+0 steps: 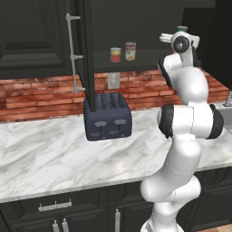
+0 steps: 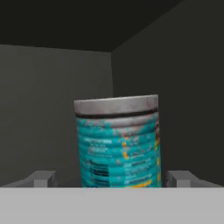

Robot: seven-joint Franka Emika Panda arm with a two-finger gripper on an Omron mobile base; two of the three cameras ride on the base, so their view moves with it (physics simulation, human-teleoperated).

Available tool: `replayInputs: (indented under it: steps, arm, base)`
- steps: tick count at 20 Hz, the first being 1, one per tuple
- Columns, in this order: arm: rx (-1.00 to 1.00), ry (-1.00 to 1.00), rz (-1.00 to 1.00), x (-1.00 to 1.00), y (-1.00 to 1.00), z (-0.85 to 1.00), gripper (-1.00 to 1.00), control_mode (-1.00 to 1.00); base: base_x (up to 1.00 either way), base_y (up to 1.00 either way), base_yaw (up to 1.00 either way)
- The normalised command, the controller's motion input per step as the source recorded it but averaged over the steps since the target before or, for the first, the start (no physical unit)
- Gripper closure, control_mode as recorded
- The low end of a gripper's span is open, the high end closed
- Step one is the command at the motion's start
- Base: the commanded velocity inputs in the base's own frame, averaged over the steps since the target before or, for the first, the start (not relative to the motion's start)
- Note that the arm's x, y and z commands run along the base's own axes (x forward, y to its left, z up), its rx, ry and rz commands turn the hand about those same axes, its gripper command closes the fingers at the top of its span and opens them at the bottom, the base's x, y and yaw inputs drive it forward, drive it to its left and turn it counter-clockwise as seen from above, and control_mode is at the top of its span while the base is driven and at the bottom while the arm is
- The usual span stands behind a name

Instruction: Stack two cans on top of the other two cans in the cabinet.

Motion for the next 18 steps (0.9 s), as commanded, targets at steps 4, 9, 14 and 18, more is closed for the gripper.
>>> replayInputs:
  steps: [4, 9, 14, 18]
  arm:
    - [0.0, 0.0, -0.01, -0.16, 0.32, 0.05, -1.0, -1.0]
    - [0.0, 0.0, -0.08, -0.33, 0.2, 0.01, -1.0, -1.0]
    - [0.0, 0.0, -0.11, -0.49, 0.23, 0.0, -1.0, -1.0]
    - [0.0, 0.0, 0.02, -0.61, 0.36, 0.0, -1.0, -1.0]
  base:
    - [0.0, 0.0, 0.0]
    - [0.0, 0.0, 0.0]
    - [0.0, 0.0, 0.0]
    - [0.0, 0.0, 0.0]
